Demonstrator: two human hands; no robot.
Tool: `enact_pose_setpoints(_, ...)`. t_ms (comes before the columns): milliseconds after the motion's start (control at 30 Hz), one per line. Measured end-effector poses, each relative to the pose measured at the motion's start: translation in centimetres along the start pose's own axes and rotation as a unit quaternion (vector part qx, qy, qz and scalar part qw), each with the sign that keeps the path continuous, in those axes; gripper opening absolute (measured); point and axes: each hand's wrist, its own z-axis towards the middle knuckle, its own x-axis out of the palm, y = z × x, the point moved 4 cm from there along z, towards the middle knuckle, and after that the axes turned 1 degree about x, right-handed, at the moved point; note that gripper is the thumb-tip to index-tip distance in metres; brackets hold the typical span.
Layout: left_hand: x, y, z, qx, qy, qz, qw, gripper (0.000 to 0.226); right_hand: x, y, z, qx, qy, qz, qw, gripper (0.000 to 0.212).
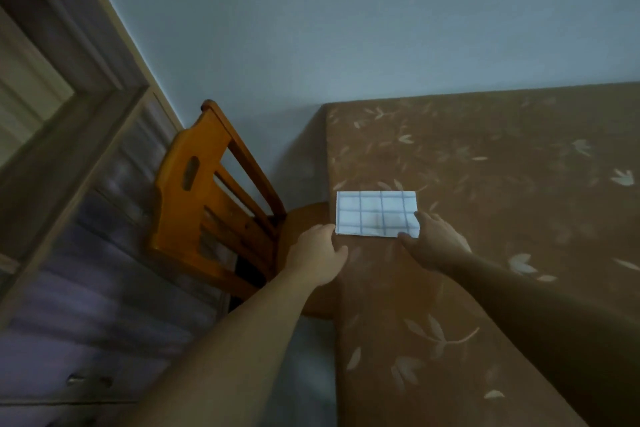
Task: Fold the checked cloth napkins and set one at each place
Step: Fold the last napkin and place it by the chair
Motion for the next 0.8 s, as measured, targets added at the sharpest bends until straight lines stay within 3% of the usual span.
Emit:
enact_pose_setpoints(133, 1.4, 0.0, 4.1, -0.090, -0.059, -0.132, 0.985, 0.026, 1.4, -2.0, 6.2, 0.027, 0.016, 0.064, 0.997, 0.043)
enact_pose_setpoints(267, 3.3, 0.4, 7.1, -0.154, -0.071, -0.164, 0.972, 0.015, 2.1, -3.4, 10.3, 0.043, -0.018, 0.106, 0.993, 0.016)
enact_pose_setpoints(333, 3.8, 0.7, 7.7, -0.175, -0.081, -0.171, 0.966, 0.014, 2.0, -3.7, 11.6, 0.053, -0.034, 0.129, 0.990, 0.013)
enact_pose_setpoints(467, 4.2, 1.3, 8.4, -0.188, -0.086, -0.165, 0.964, 0.021, 1.8, -4.0, 13.6, 0.074, -0.028, 0.158, 0.984, 0.015)
enact_pose_setpoints(800, 4.0, 2.7, 9.3, -0.201, -0.106, -0.184, 0.956, 0.010, 1.3, -2.2, 16.2, 0.070, -0.033, 0.188, 0.979, 0.011)
